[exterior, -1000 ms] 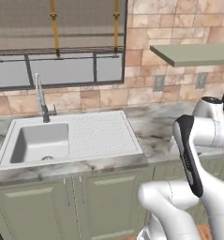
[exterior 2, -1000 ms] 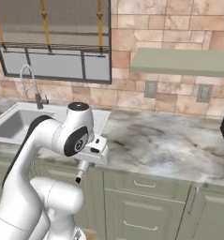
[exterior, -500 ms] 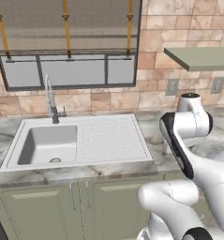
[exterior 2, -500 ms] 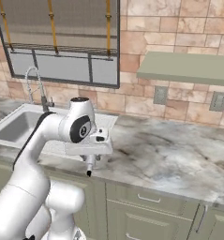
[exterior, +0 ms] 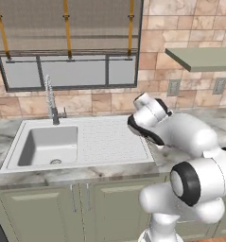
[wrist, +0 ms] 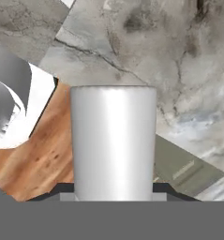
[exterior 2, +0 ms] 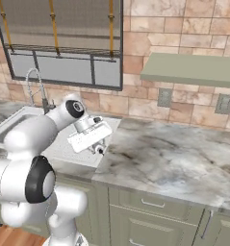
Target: Restock the sink supplies by placing the sponge and soap dispenser on the counter and next to the sink. Make sure the soap dispenser is upright.
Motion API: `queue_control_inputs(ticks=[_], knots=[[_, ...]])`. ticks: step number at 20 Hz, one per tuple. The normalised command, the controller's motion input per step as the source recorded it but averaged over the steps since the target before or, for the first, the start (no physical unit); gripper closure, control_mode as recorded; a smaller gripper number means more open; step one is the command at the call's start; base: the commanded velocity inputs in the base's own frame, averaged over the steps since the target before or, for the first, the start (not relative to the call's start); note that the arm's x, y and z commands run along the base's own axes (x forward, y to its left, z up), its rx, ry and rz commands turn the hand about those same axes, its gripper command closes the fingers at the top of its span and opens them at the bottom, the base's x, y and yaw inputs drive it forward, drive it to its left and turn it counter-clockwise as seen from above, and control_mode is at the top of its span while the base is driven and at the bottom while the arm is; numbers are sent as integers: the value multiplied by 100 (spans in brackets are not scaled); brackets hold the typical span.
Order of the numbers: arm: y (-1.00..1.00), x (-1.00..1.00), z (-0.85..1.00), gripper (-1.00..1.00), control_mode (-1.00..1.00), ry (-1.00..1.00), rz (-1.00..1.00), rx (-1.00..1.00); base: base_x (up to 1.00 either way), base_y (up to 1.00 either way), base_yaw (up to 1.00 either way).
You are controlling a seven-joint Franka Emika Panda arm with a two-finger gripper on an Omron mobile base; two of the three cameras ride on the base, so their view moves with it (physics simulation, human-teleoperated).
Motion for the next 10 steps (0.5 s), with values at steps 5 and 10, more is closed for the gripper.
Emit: queue_control_inputs(ticks=[5, 10], knots=[[-4, 32, -38, 100, -100, 13, 0, -18, 0, 0, 0], [-36, 46, -9, 100, -100, 43, 1, -19, 0, 0, 0]])
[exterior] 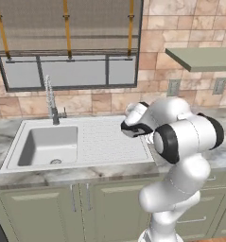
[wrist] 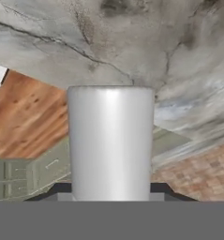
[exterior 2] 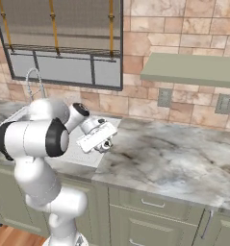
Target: Restock the sink supplies by placing the sponge and soap dispenser on the counter and next to the sink. Make sure the soap dispenser is upright.
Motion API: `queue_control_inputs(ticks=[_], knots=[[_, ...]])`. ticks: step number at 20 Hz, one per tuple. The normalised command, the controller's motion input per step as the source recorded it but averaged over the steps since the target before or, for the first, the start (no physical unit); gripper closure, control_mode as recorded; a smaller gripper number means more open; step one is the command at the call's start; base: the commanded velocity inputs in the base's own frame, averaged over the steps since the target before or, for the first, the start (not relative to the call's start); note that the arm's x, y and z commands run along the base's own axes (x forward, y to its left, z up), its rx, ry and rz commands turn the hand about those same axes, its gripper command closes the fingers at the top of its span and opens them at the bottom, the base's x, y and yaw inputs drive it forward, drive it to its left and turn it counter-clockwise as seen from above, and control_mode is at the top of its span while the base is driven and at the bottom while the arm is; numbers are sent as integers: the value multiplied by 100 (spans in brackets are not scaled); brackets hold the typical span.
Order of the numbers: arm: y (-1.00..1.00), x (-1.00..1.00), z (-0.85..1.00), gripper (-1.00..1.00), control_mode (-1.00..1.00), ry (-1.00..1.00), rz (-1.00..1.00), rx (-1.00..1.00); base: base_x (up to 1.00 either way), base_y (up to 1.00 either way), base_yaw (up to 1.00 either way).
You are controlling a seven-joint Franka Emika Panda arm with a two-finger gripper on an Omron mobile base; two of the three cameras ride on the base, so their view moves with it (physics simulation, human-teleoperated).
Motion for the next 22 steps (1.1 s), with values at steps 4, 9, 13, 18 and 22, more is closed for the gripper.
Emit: queue_control_inputs(ticks=[4, 9, 13, 18, 22], knots=[[-20, 50, -19, 100, -100, 44, 1, -15, 0, 0, 0], [0, 49, -44, 100, -100, 21, 0, -20, 0, 0, 0], [0, 42, -44, 100, -100, 1, 0, -13, 0, 0, 0], [0, 56, -23, 100, -100, 10, 0, -3, 0, 0, 0], [0, 62, -38, 100, -100, 16, 0, 0, 0, 0, 0]])
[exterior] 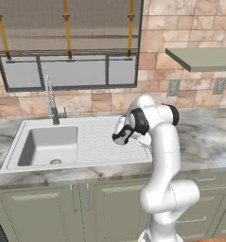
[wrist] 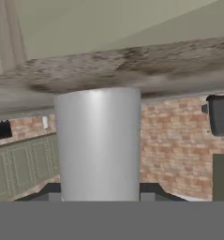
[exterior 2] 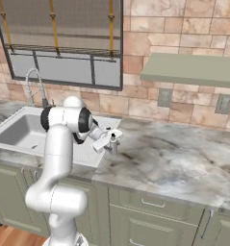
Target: Restock the sink supplies by placing the sponge and soap dispenser on the counter and next to the sink. Make sure the soap dispenser is upright.
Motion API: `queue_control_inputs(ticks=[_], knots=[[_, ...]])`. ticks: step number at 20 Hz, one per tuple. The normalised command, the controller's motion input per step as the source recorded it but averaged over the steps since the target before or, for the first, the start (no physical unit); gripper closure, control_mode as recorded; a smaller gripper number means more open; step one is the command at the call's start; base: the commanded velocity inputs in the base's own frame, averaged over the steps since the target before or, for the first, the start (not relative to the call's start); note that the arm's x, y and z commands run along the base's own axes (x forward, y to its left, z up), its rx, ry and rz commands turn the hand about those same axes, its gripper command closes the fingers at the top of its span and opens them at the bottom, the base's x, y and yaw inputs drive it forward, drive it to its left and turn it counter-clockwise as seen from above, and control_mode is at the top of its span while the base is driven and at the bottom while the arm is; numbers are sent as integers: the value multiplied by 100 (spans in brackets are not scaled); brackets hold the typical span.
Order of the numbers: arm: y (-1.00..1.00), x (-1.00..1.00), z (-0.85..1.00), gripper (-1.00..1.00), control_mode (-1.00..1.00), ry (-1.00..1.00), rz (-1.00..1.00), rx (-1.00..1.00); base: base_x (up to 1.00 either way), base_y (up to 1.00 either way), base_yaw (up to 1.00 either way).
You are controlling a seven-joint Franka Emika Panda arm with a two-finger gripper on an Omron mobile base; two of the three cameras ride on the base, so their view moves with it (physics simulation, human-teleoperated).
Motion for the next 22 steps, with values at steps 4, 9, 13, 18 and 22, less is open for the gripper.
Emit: queue_control_inputs(ticks=[4, 9, 13, 18, 22], knots=[[0, 30, -54, 100, -100, 0, 0, 0, 0, 0, 0], [0, 7, -53, 100, -100, -2, 0, 0, 0, 0, 0], [0, 26, -20, -100, -100, 0, 0, 0, 0, 0, 0], [0, 31, -1, -100, -100, 0, 0, 0, 0, 0, 0], [1, 20, 0, -100, -100, 0, 0, 0, 0, 0, 0]])
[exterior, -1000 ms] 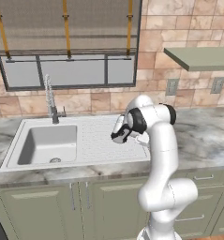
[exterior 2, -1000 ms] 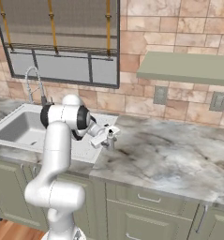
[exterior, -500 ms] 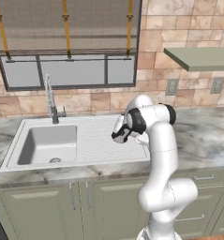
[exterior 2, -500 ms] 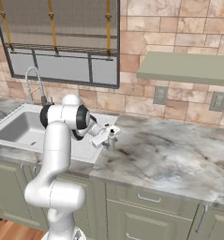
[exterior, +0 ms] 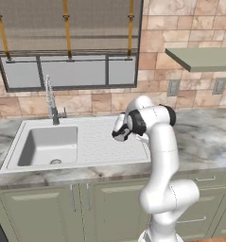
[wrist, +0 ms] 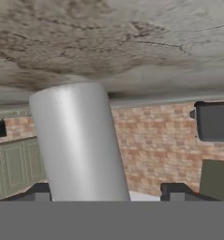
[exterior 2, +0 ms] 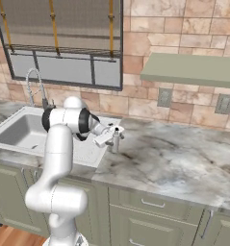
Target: Restock the sink supplies by placing the sponge and soap dispenser on the counter and next to the sink. Make sure the soap dispenser is upright.
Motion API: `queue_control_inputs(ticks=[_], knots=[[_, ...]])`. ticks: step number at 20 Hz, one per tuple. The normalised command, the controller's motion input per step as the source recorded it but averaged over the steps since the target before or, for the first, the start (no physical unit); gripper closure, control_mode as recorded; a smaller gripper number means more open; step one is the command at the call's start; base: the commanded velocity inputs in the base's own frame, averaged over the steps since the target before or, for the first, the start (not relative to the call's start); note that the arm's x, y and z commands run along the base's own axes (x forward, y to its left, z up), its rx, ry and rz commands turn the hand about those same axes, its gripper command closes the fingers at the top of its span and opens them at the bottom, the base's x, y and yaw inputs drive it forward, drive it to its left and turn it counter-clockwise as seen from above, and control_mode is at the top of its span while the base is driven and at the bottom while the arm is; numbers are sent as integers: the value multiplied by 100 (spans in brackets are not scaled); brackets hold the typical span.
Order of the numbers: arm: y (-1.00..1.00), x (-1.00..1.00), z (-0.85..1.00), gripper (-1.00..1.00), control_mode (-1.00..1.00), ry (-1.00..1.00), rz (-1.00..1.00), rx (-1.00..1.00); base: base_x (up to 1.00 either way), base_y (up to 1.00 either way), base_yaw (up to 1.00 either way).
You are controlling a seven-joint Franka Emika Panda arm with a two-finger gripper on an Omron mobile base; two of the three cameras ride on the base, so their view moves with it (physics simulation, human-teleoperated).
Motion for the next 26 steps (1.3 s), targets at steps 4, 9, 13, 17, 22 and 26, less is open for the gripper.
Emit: queue_control_inputs(ticks=[4, 9, 13, 17, 22, 26], knots=[[6, 2, 0, -100, -100, 0, 0, 0, 0, 0, 0], [5, -2, 0, -100, -100, -2, 0, 0, 0, 0, 0], [6, -20, 8, -100, -100, -6, 0, 0, 0, 0, 0], [12, -11, 21, -100, -100, -6, 0, 0, 0, 0, 0], [30, -12, 30, -100, -100, -6, 1, 0, 0, 0, 0], [43, -19, 28, -100, -100, -7, 3, 0, 0, 0, 0]])
